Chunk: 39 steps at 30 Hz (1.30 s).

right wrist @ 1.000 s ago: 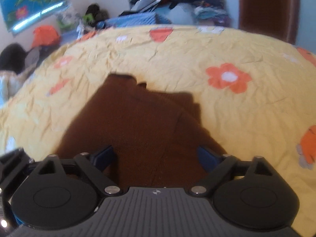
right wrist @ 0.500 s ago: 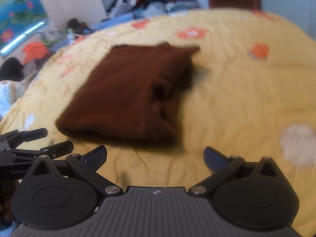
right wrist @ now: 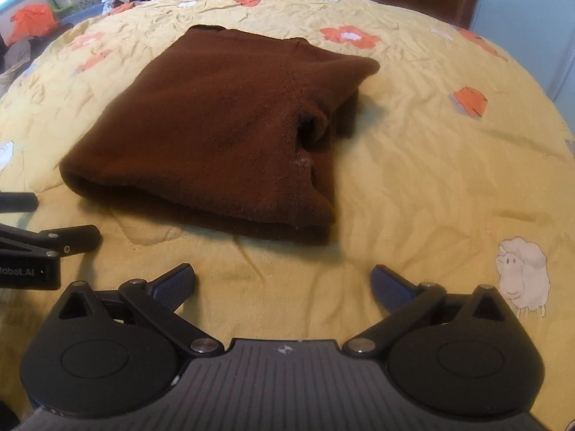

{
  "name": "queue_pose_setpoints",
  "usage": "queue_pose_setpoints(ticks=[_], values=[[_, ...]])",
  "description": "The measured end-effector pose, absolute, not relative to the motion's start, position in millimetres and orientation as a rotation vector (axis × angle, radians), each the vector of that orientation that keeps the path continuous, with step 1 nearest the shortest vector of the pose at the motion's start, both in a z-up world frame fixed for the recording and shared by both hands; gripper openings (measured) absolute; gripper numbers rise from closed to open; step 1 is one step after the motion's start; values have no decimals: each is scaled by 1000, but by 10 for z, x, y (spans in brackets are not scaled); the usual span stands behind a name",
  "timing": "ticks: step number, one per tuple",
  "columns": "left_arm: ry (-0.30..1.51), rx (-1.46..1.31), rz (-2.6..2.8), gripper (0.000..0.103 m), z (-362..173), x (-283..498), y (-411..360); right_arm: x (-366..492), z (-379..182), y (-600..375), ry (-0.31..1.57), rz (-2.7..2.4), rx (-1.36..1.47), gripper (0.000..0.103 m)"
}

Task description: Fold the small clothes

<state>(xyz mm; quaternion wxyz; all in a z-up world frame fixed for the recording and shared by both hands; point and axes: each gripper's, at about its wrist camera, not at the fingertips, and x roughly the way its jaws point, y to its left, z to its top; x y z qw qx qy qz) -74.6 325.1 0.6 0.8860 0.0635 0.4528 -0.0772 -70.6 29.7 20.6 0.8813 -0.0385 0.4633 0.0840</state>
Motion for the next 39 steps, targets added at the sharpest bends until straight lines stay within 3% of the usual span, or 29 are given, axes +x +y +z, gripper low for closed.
queue_pose_setpoints(ticks=[39], values=[[904, 59, -98, 103, -14, -812, 3050, -737, 232, 295, 989, 91, -15, 103]])
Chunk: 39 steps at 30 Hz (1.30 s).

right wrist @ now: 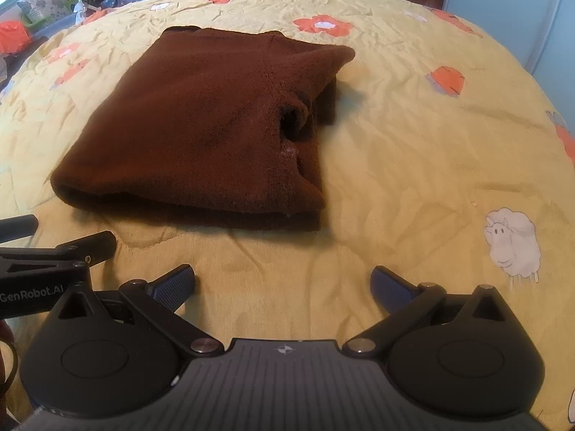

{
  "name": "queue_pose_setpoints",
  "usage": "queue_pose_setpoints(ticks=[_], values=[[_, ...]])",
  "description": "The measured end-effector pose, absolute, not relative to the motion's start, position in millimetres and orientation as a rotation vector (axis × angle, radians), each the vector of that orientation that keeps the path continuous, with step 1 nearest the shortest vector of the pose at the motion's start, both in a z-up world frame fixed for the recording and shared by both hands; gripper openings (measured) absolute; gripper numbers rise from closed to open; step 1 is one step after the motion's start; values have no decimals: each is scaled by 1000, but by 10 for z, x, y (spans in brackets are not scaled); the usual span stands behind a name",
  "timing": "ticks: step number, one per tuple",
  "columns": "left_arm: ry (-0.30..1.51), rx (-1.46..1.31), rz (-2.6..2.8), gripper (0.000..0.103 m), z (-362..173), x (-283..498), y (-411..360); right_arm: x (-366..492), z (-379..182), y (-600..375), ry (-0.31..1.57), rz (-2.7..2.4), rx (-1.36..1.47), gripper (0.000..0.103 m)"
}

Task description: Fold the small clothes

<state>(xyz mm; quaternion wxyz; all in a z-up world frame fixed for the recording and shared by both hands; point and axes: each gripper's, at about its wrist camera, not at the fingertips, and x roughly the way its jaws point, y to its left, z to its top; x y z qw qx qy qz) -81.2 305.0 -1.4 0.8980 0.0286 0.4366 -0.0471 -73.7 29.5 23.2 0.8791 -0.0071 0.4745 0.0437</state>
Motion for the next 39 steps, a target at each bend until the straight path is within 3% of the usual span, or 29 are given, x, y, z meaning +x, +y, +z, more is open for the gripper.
queue_pose_setpoints(ticks=[39], values=[[870, 41, -109, 103, 109, -830, 3058, -776, 404, 244, 948, 96, -13, 103]])
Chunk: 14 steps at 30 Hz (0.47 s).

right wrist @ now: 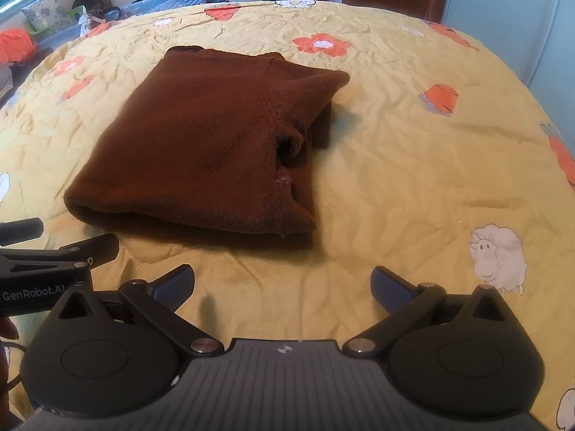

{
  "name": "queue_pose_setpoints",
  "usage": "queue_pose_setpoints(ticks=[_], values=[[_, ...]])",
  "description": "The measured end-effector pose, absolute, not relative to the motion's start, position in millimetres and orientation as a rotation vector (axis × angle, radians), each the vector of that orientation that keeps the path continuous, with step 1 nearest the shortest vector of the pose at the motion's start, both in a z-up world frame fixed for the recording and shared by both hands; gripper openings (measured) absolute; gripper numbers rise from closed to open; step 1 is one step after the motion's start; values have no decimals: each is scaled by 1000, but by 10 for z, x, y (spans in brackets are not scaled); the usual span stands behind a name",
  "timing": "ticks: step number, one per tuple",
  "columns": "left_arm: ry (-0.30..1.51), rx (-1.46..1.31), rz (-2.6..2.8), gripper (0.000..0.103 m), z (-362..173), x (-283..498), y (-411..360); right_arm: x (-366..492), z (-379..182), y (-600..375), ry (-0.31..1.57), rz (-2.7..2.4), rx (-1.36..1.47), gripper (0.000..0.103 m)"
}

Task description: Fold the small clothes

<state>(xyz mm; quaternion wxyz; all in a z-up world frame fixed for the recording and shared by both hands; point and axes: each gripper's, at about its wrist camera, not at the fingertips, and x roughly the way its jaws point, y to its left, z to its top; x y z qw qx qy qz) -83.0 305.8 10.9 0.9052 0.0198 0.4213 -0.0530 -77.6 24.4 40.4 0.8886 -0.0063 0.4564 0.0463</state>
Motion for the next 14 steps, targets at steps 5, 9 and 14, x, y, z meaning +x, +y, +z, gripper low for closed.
queue_pose_setpoints(ticks=[5, 9, 14], values=[[867, 40, -110, 103, 116, -819, 3045, -771, 413, 249, 947, 96, -17, 103], [869, 41, -109, 103, 115, -807, 3043, -827, 467, 204, 885, 107, 15, 103], [865, 46, -105, 103, 126, -795, 3070, -819, 531, 187, 854, 114, 11, 103]])
